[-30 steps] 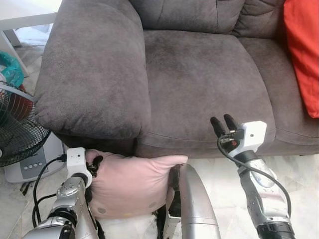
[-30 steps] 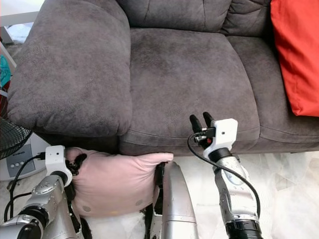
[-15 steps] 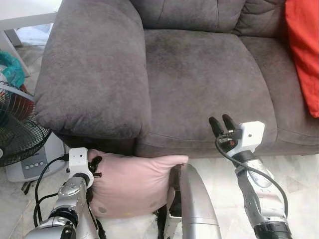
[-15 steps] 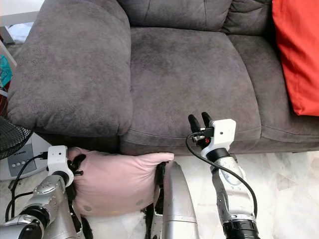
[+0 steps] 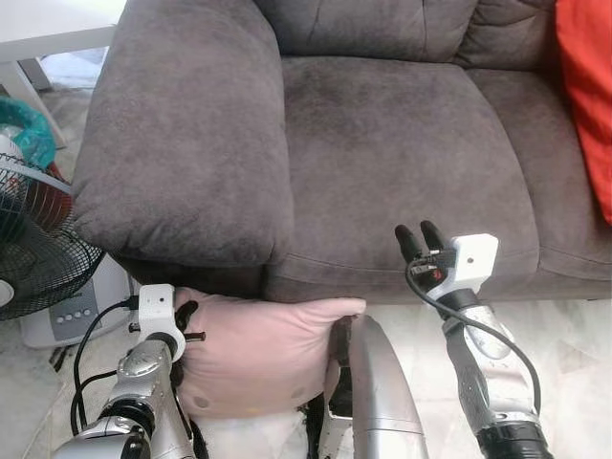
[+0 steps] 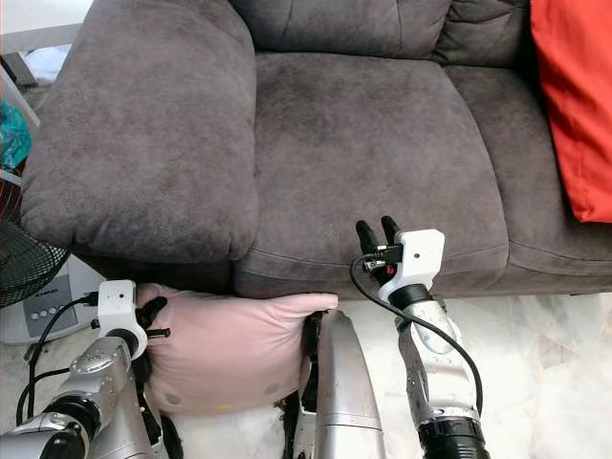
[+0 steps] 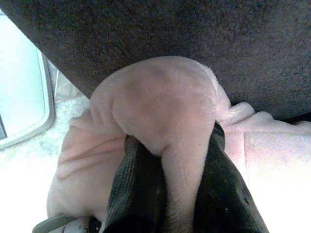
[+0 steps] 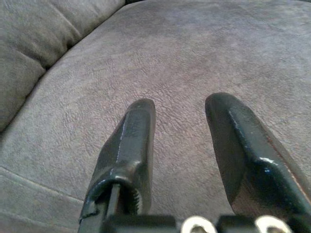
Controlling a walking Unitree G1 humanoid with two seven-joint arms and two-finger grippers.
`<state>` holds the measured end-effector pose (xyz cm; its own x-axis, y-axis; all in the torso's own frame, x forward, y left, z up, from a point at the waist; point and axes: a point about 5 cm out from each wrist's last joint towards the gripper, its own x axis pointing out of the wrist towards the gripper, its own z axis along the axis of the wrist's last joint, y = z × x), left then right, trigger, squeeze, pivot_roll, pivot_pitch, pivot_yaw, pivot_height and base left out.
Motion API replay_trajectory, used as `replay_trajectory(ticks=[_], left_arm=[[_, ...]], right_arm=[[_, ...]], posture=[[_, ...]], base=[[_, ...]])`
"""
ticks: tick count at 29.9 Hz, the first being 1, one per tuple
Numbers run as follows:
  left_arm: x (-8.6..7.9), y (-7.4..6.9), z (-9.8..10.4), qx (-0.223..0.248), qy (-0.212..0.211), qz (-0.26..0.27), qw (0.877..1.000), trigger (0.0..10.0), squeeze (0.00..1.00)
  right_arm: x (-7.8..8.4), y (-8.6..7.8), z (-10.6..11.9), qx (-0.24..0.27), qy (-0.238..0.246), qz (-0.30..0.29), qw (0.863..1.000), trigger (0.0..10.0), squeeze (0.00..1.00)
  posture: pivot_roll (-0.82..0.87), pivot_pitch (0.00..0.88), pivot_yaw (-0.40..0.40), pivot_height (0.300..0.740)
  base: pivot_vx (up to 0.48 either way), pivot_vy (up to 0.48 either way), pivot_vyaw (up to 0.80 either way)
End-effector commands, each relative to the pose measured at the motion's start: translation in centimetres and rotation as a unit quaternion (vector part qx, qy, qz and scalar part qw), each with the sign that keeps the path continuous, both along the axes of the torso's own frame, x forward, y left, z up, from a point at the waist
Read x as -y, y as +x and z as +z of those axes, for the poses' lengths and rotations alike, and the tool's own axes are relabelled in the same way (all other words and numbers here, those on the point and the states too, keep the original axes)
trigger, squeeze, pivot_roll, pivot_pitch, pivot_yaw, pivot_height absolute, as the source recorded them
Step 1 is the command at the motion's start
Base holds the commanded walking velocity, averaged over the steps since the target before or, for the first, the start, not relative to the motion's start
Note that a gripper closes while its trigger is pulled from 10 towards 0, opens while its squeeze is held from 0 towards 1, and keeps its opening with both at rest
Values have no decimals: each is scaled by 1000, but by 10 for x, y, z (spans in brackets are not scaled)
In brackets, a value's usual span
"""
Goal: Move the pillow to the sofa from floor
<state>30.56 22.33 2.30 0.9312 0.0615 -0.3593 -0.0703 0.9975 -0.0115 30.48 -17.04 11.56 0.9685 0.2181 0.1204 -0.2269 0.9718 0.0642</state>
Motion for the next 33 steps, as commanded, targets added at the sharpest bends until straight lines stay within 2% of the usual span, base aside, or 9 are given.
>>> replay_trajectory(ticks=[1,7,8,9,13,19,33], left_arm=[[3,-3,-4,-7,2,-8,1000,0,0],[7,-1,-2,6,9,-5,1000,0,0],[7,-1,-1,11,13,0,1000,8588,0],[6,-1,0,21,12,7,1000,10000,0],[12,0,4,49,14,6,999,10000,0],[25,-3,-2,38,6,-9,999,10000,0],[31,2,4,51,5,-21,998,10000,0]], right_arm=[[2,-1,-5,-7,-2,-8,1000,10000,0],[-1,0,-8,-7,1,-8,1000,10000,0],[-1,0,-8,-7,2,-8,1000,10000,0],[-2,0,-8,-7,3,-9,1000,10000,0],[-3,0,-10,-7,5,-10,1000,10000,0],[-5,0,-12,-9,8,-10,1000,10000,0],[-9,0,-16,-11,15,-13,1000,10000,0]], posture=[[59,205,-147,476],[65,196,-134,476],[65,195,-132,476],[65,195,-131,476],[75,194,-124,476],[77,192,-116,476],[94,191,-93,476]], base=[[0,0,0],[0,0,0],[0,0,0],[0,0,0],[0,0,0],[0,0,0],[-394,0,0]])
